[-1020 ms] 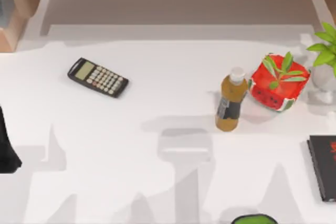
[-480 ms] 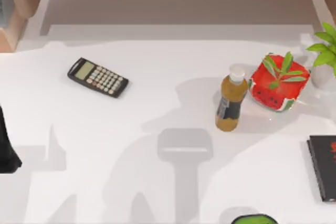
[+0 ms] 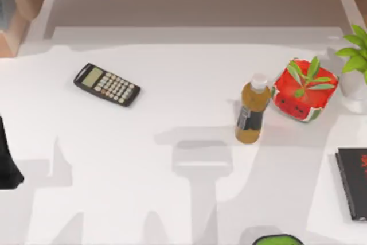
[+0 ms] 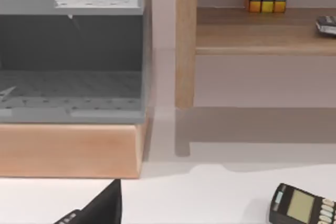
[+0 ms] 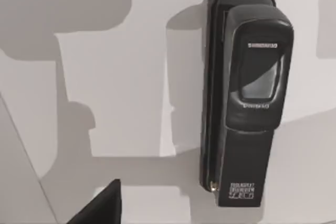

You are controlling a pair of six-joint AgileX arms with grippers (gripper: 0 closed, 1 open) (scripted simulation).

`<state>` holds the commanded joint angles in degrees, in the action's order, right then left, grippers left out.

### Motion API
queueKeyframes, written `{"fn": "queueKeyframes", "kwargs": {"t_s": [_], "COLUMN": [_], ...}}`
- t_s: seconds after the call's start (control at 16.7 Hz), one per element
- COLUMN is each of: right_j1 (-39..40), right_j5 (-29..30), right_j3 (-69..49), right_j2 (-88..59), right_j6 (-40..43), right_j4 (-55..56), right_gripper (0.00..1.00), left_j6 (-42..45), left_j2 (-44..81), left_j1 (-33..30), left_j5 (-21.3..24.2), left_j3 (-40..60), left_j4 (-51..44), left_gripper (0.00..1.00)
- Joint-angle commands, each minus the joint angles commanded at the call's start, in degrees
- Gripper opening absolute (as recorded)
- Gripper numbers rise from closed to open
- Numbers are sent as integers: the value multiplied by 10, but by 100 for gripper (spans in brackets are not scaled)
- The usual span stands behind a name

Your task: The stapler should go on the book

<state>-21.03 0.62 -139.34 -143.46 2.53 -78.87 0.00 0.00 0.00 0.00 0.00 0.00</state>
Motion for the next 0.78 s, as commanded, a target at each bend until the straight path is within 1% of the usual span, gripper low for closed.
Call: {"fn": "queueKeyframes", "kwargs": {"t_s": [0.12, 0.24, 0.78], "right_j1": [1, 3, 3], "right_j5": [-3, -5, -5], "right_j3": [-50, -76, -68], "right_j2": [-41, -59, -57], "right_j6": [-1, -2, -2], "right_j4": [-20, -29, -23], "right_gripper": [100, 100, 100], "left_j6": [0, 0, 0], "left_j2": [0, 0, 0], "left_j1": [0, 0, 0], "left_j5": [0, 0, 0], "left_j3": [0, 0, 0], "left_j4": [0, 0, 0], "left_gripper": [100, 100, 100]}}
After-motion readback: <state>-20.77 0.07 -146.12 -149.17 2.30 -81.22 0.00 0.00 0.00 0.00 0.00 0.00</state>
